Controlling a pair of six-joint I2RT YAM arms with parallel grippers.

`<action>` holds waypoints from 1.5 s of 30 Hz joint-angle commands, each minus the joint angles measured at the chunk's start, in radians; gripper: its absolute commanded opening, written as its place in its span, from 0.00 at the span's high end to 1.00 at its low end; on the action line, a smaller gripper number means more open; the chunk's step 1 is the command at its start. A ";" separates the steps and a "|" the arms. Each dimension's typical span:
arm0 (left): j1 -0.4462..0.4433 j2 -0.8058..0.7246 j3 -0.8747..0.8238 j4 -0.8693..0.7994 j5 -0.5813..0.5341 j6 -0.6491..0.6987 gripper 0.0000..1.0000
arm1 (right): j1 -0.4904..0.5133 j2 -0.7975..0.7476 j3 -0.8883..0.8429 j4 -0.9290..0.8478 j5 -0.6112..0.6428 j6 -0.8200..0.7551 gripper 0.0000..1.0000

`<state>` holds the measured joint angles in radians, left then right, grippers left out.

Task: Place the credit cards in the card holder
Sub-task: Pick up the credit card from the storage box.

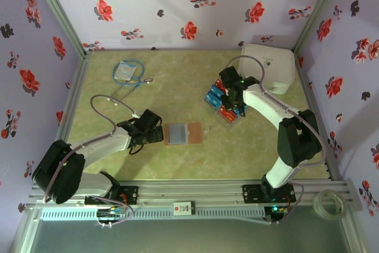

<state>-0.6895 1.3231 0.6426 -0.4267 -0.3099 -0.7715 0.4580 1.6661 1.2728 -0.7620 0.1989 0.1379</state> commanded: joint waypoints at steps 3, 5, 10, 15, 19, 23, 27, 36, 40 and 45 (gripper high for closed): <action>-0.012 0.001 0.024 -0.011 0.001 0.020 0.00 | -0.004 -0.034 0.003 -0.026 0.015 -0.017 0.93; -0.013 0.001 0.026 -0.013 0.000 0.019 0.00 | -0.004 -0.035 0.010 -0.031 0.014 -0.021 0.97; -0.013 0.001 0.028 -0.014 0.001 0.022 0.00 | -0.004 -0.057 0.034 -0.056 0.004 -0.032 1.00; -0.015 0.005 0.034 -0.016 0.002 0.025 0.00 | -0.004 -0.098 0.072 -0.088 -0.013 -0.038 1.00; -0.016 0.012 0.042 -0.020 0.000 0.030 0.00 | -0.004 -0.143 0.103 -0.116 -0.033 -0.035 1.00; -0.015 0.015 0.047 -0.022 0.001 0.032 0.00 | -0.002 -0.200 0.125 -0.124 -0.079 -0.012 1.00; -0.016 0.020 0.055 -0.026 0.001 0.035 0.00 | -0.002 -0.263 0.110 -0.089 -0.162 0.040 1.00; -0.018 0.021 0.063 -0.033 0.000 0.046 0.00 | -0.002 -0.412 -0.149 0.277 -0.478 0.308 1.00; -0.020 0.014 0.063 -0.036 0.000 0.050 0.00 | 0.000 -0.444 -0.289 0.461 -0.568 0.432 1.00; -0.023 0.010 0.062 -0.035 0.004 0.064 0.00 | 0.040 -0.451 -0.459 0.692 -0.618 0.573 1.00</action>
<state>-0.7025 1.3384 0.6823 -0.4408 -0.3096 -0.7334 0.4713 1.2358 0.8757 -0.2714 -0.3466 0.5819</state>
